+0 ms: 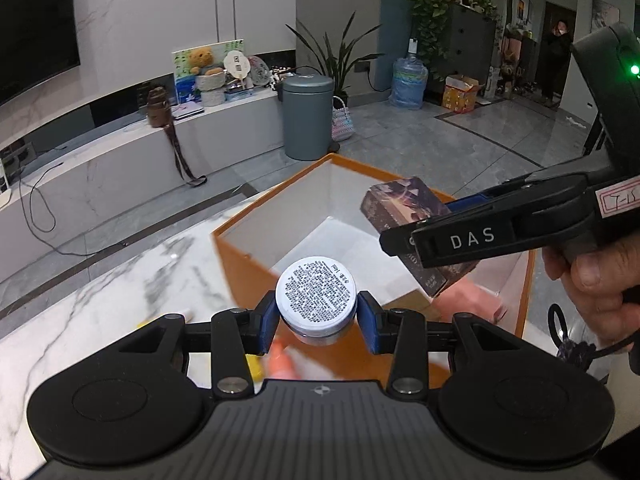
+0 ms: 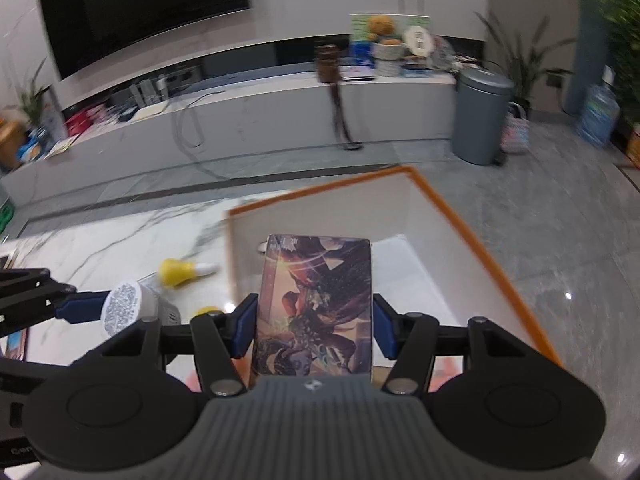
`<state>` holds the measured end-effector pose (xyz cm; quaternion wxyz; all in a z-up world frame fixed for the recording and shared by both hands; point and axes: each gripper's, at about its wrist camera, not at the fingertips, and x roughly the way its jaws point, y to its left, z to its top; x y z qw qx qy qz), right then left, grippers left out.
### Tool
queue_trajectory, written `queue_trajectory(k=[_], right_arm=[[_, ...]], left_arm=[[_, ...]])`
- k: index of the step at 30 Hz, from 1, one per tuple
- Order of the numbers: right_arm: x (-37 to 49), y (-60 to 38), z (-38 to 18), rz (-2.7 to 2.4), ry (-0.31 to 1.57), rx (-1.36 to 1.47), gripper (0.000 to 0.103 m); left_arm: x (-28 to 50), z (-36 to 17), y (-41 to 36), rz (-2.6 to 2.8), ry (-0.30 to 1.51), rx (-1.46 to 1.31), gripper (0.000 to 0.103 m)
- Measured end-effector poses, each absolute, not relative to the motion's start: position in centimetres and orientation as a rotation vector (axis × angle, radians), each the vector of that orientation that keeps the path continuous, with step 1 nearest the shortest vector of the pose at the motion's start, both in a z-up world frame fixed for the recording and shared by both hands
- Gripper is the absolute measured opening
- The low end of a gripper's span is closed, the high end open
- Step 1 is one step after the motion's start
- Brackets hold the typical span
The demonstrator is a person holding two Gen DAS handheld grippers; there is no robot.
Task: Organize rigid objects
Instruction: 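Carry the white tin and illustrated card box over the orange box with both tools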
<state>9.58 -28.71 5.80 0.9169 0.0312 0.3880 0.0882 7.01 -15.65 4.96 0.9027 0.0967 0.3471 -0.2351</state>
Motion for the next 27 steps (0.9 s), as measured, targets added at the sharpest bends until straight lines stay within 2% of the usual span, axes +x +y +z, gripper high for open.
queue_trajectory(k=[9,27], right_arm=[[10.3,-33.0,5.0,0.091,0.799,0.108,0.058],[13.5,-36.1,1.0,0.024,0.877,0.173,0.058]], left_arm=[[8.8,3.7,-20.9,-0.529,0.753,0.269,0.047],[12.3,-1.4,-24.8,-0.409,0.842,0.429,0.047]])
